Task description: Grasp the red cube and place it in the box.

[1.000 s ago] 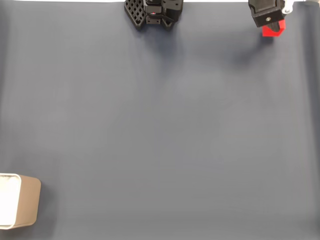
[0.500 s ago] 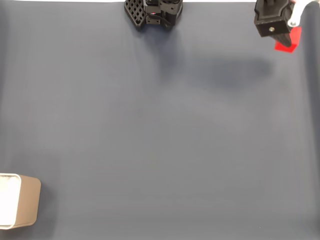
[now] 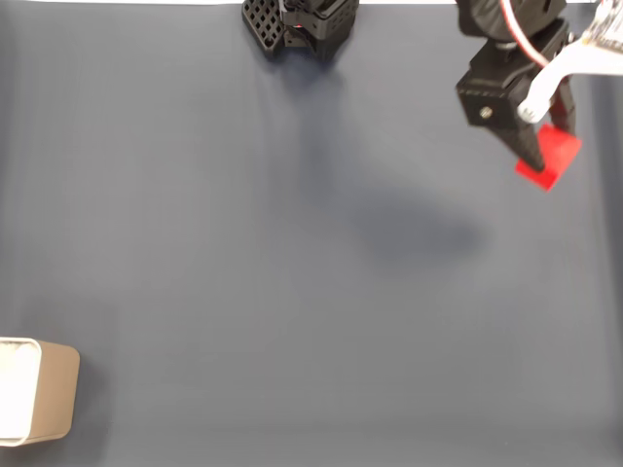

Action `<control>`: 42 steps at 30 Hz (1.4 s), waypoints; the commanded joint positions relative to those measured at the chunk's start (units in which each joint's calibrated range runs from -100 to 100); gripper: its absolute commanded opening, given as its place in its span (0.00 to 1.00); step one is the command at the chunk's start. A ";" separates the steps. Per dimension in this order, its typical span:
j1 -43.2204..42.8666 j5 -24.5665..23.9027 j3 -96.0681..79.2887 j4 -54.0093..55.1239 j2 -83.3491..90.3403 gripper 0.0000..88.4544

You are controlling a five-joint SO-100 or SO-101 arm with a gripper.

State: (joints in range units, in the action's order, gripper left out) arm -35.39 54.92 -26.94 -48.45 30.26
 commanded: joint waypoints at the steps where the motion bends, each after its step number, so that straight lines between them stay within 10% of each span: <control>1: 5.49 -0.54 7.14 -0.32 -1.15 0.00; 42: 48.95 -3.13 34.06 0.01 -18.65 0.00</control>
State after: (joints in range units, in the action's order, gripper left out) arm 10.53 52.33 2.53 -48.69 12.03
